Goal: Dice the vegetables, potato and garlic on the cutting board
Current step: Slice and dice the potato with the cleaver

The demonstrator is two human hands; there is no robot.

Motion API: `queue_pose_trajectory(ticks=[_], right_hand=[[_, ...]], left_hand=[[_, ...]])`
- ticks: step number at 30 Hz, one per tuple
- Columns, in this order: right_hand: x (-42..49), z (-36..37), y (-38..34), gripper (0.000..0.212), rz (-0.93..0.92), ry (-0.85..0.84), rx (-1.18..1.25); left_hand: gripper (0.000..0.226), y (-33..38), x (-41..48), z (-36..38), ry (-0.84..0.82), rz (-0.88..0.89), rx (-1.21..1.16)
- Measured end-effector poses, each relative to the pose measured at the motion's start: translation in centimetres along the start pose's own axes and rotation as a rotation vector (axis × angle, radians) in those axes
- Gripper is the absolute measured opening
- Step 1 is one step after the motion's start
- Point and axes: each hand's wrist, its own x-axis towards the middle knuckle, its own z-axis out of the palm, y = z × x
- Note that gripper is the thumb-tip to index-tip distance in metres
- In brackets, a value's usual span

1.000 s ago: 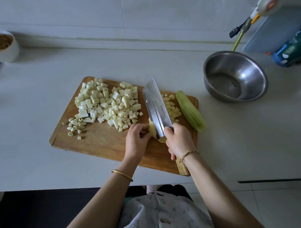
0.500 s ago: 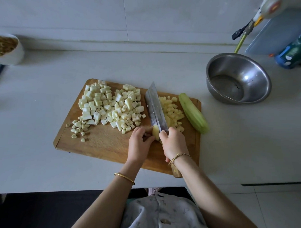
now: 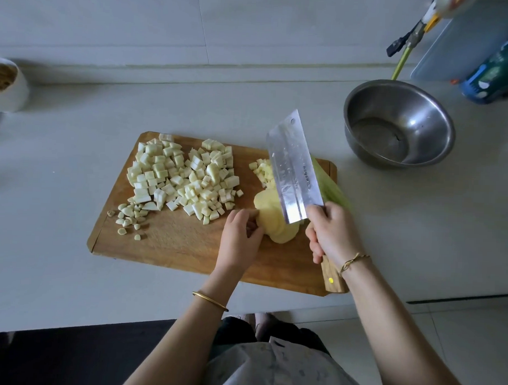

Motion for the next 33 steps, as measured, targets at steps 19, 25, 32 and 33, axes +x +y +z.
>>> queue_pose_trajectory(ticks=[19,25,32,33], right_hand=[[2.0,-4.0,1.9,0.028,-0.088,-0.137,-0.036],[2.0,-4.3,2.3,0.025,-0.091,-0.139,-0.042],[2.4,-4.3,1.9,0.028,-0.120,-0.100,-0.036],[2.4,-4.3,1.9,0.028,-0.118,-0.093,-0.032]], left_hand=[[0.070,3.8,-0.2,2.0,-0.120,0.035,0.520],[0.064,4.7,-0.3,2.4,-0.098,0.016,0.585],[0.067,4.4,-1.2,1.4,-0.165,0.228,0.709],[0.067,4.6,-1.2,1.7,-0.190,0.244,0.733]])
